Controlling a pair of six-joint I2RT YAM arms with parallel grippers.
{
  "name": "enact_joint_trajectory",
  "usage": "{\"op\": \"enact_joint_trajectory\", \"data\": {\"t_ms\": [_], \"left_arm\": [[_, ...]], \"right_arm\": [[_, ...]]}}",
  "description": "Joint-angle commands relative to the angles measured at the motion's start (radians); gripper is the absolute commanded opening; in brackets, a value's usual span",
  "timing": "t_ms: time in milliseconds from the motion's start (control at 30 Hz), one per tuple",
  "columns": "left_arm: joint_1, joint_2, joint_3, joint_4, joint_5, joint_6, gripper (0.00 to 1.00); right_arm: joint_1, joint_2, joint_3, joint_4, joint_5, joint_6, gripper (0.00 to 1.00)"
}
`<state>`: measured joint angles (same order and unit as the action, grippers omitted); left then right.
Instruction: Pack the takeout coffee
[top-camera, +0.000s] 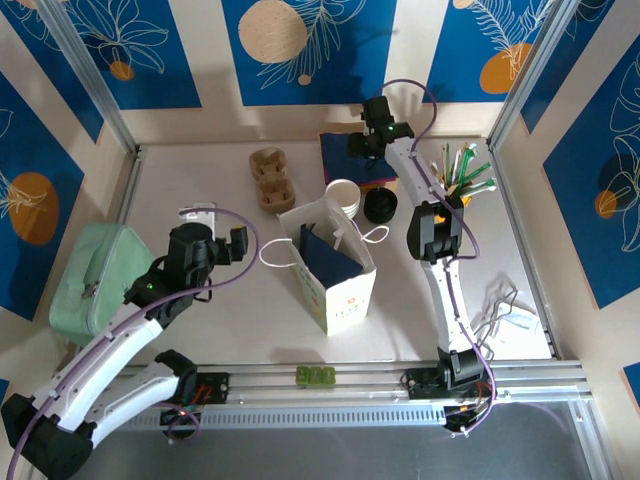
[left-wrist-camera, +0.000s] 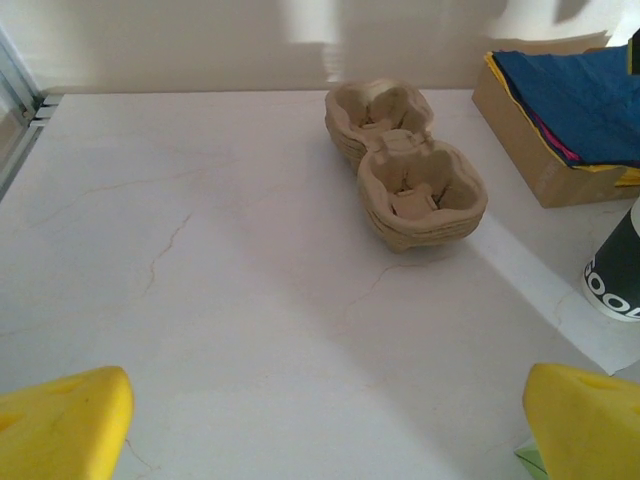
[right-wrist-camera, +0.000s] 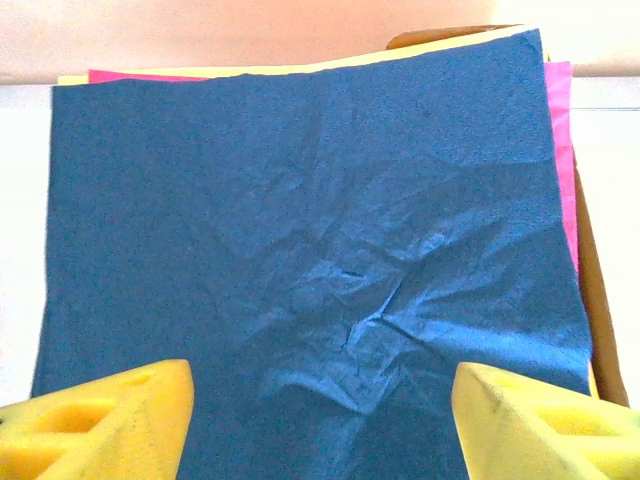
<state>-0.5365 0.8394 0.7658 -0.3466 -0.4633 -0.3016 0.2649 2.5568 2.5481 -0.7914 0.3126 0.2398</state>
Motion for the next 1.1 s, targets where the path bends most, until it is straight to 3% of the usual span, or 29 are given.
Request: {"op": "enact_joint_trajectory", "data": {"t_ms": [0,167,567,933,1067], "left_arm": [[0.011,0.015,0.018,0.025,-0.02,0.018,0.99],[0.01,0.03,0.023,0.033,-0.018,0.017,0.99],[0.011,0.035,0.031,0.027,-0.023,0.02,1.0],[0.011,0.035,0.04,0.025,-0.028,0.027,0.99],[0.011,0.032,0.043,0.017,-0.031,0.028,0.99]], "right_arm": [[-0.004,0.033,0.041,0.013,-0.031,-0.03,0.76],[-0.004,0.072,0.046,0.017,-0.031,-0.039,0.84],[0.01,0.144,0.065,-0.01,0.005,-0.068,0.82],[0.001,0.125,0.074,-0.042,-0.065,-0.049,0.52],[-0.001,0.109,0.084,-0.043,-0.089,-0.044,0.45]]}}
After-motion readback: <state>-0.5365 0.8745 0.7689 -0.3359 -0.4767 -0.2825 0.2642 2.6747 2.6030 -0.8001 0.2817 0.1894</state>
